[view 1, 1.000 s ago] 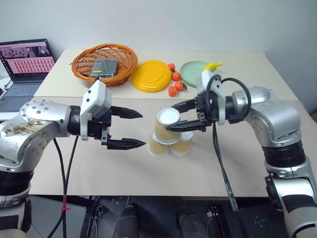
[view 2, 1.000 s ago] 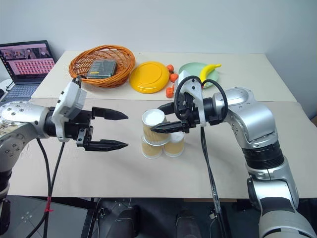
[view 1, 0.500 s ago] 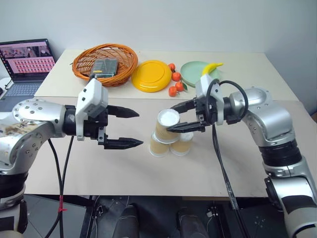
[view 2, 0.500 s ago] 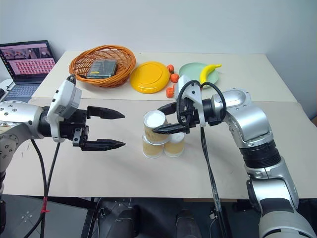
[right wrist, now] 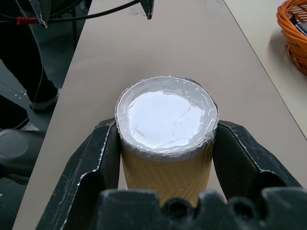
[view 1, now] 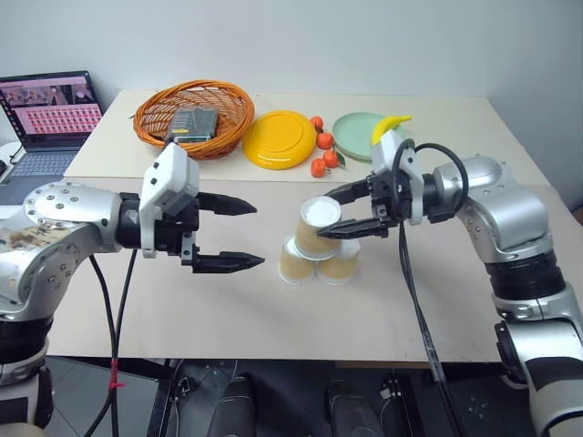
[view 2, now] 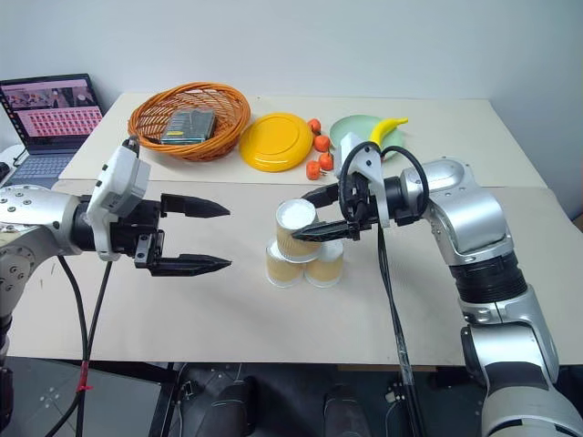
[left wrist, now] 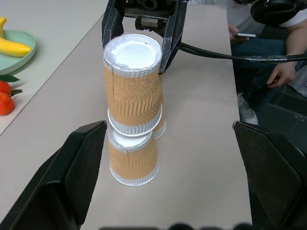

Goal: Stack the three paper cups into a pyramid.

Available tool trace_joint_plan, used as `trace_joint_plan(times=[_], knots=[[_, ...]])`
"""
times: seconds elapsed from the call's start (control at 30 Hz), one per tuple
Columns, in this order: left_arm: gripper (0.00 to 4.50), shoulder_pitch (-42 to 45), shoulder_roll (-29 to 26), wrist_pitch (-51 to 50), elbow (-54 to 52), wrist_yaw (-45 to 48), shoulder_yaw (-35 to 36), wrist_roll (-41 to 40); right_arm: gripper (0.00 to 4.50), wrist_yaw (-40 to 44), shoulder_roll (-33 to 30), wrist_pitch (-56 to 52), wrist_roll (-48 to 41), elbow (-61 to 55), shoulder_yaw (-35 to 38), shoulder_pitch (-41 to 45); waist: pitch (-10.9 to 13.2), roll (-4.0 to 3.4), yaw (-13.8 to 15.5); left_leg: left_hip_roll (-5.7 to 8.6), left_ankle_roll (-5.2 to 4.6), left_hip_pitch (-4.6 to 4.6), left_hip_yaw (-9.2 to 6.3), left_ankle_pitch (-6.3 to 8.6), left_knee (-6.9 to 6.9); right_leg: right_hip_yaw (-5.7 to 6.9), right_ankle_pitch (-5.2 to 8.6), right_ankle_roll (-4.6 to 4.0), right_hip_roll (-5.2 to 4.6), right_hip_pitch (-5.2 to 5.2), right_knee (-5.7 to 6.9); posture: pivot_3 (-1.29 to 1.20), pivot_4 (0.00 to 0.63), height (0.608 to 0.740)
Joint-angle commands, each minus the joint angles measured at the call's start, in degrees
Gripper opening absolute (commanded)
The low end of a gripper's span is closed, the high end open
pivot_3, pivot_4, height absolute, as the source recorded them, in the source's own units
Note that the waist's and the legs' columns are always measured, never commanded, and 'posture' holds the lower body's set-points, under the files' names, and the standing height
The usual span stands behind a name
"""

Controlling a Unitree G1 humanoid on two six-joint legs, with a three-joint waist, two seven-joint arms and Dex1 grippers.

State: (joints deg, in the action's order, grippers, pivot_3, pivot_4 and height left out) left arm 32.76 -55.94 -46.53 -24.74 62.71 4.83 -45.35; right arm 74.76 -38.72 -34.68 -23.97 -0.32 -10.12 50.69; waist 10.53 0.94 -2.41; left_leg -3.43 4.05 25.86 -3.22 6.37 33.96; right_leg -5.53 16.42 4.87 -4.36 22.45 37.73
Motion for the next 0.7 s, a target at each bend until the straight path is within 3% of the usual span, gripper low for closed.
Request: trace_joint_plan(times=[0.03,0.4,0.43,0.53,0.7], knots=[[4.5,-0.02,0.22,0.29,-1.31,-0.13,0.78,-0.75,2.52,-0.08,-0.6,-1.21,-1.17,-0.04,2.0,1.9,0.0,0.0,-0.01,0.0,0.0,0.0,0.0,0.0,0.0,0.0,0.0,0.0,0.0,0.0,0.0,0.0,0.15,0.732],[4.5,0.14,0.4,0.19,-1.24,-0.29,0.79,-0.8,2.52,0.37,-1.04,-0.32,-0.59,1.21,1.59,1.32,0.0,0.0,0.0,0.0,0.0,0.0,0.0,0.0,0.0,0.0,0.0,0.0,0.0,0.0,0.0,0.0,0.15,0.732],[4.5,0.16,0.41,0.16,-1.26,-0.31,0.77,-0.82,3.49,0.43,-1.18,-0.24,-0.5,1.28,1.6,1.19,0.0,0.0,0.01,0.0,0.0,0.0,0.0,0.0,0.0,0.0,0.0,0.0,0.0,0.0,0.0,0.0,0.15,0.732],[4.5,0.22,0.46,0.16,-1.29,-0.38,0.7,-0.8,4.43,0.54,-1.42,-0.31,-0.55,1.34,1.68,1.05,0.01,0.01,0.0,0.0,0.0,0.0,0.0,0.0,0.0,0.0,0.0,0.0,0.0,0.0,-0.01,0.0,0.15,0.732],[4.5,0.52,1.04,0.26,-1.09,-0.64,0.14,-0.5,4.43,1.09,-2.43,-0.4,-0.82,2.02,2.69,1.73,0.01,0.01,-0.01,0.0,0.0,0.0,0.0,0.0,-0.01,0.0,0.0,0.0,0.0,0.01,-0.01,0.0,0.15,0.732]])
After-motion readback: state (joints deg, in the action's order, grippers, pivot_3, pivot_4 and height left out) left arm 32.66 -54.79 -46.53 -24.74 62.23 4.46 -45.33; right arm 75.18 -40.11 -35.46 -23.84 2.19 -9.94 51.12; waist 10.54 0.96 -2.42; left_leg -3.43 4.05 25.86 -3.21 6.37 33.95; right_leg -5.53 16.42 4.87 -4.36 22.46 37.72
